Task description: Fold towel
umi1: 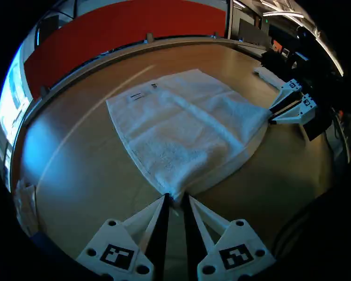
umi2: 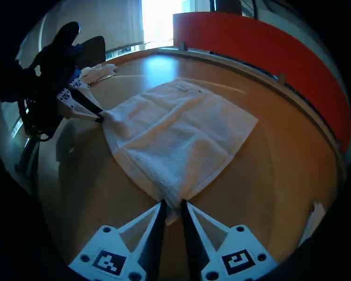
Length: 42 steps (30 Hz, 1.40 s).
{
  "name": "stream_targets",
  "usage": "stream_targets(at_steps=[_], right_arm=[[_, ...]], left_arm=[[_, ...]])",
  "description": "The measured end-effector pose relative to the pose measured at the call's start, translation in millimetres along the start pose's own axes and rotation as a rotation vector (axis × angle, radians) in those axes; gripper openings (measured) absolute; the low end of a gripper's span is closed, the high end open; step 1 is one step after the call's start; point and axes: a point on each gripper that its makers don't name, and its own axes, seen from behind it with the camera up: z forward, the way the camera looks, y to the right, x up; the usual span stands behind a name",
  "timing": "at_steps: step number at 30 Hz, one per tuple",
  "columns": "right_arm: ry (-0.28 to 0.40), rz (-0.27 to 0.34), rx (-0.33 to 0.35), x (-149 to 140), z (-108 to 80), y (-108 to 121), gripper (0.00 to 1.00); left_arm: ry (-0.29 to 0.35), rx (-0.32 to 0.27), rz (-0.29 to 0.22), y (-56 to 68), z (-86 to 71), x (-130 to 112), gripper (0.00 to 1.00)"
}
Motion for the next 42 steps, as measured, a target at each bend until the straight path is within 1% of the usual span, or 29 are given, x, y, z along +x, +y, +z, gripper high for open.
stream_targets(at_steps=[8,15,23,29,42], right_arm=[[0.023,0.019,-0.019,8.9,-3.9,5.9,0.21],[0.042,0.022,-0.03,20.8,-16.3,10.5,0.21],[0.066,0.0,-0.024,39.9,-38.9,6.7,0.21],[0.079,-0.012,-0.02,51.3,-58.4,2.0,0.21],[0.087,-0.018,-0.007,63.8,-93.5,-10.6,0.21]], left_arm=[[0.01,0.006,0.011,4.4,-5.6,4.6,0.18],[0.034,0.014,-0.021,7.2,-19.6,18.3,0.18],[0.048,0.017,-0.025,10.4,-41.0,30.3,0.18],[0.05,0.008,-0.041,16.6,-57.7,36.5,0.18],[0.052,-0.007,-0.044,29.4,-90.7,47.3,0.18]])
